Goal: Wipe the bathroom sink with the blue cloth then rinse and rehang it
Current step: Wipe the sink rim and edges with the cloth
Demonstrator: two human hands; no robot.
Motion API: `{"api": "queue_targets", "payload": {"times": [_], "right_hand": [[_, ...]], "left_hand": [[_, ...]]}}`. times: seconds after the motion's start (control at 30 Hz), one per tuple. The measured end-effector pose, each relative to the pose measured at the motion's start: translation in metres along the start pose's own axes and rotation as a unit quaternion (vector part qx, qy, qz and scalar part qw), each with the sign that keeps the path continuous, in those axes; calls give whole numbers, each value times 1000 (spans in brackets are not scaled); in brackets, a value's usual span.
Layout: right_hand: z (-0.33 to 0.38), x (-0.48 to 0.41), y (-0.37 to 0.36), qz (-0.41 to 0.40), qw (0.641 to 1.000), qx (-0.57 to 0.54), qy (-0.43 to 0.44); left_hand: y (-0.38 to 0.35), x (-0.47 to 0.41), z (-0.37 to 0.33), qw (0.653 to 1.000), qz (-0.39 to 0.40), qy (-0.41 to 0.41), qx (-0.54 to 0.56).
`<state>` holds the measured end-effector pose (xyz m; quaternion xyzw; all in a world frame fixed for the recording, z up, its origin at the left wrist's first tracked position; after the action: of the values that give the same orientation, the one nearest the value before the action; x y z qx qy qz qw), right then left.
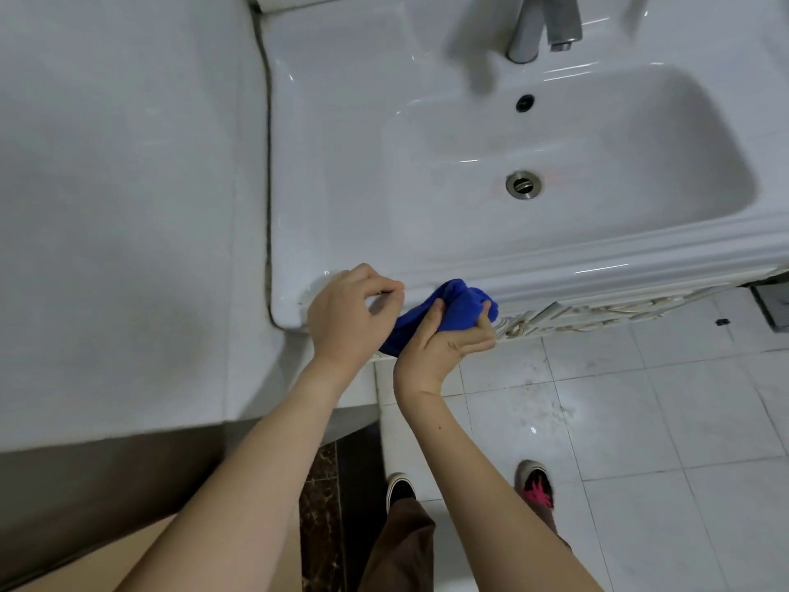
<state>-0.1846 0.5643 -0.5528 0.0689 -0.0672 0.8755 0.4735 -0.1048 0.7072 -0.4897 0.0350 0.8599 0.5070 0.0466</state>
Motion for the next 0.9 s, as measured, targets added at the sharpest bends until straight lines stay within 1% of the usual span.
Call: {"api": "queue_targets", "payload": {"times": [0.13, 0.23, 0.3, 0.4, 0.47, 0.57, 0.63, 0.7, 0.8, 0.9], "right_hand": [[9, -4, 18, 81, 996, 41, -13], [25, -11, 36, 158, 984, 77, -31], [45, -19, 49, 200, 974, 104, -31], [90, -36, 70, 244, 961, 132, -10], [126, -48, 84, 260, 955, 142, 20], [179, -62, 109, 276, 948, 146, 53], [208, -68, 129, 294, 942, 147, 65], [226, -70, 151, 316, 933, 155, 77], [236, -73, 188, 343, 919, 174, 88], [228, -79, 221, 365, 905, 200, 95]], "left_hand": [[1, 3, -3, 1000, 17, -17, -16], [0, 7, -8, 998, 56, -35, -22], [-3, 10, -11, 994, 96, -41, -21], [0, 14, -23, 990, 139, -22, -15], [14, 21, -43, 991, 127, -19, -21], [50, 41, -86, 997, 63, -41, -25], [67, 68, -119, 997, 35, -69, -22], [70, 101, -143, 996, 23, -81, -7], [55, 153, -156, 998, 27, -52, -1], [28, 198, -157, 998, 53, 14, 9]]}}
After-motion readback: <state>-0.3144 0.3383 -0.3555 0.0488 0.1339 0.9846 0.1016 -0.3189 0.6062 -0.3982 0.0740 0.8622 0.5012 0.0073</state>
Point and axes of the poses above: each hand's wrist, its own x-axis away from the middle knuckle, its own y-axis out of the back of the hand, z = x × y, the point moved 10 cm from there along -x, towards the middle knuckle, and after that the axes turned 7 degrees about -x, right-handed, at the moved point
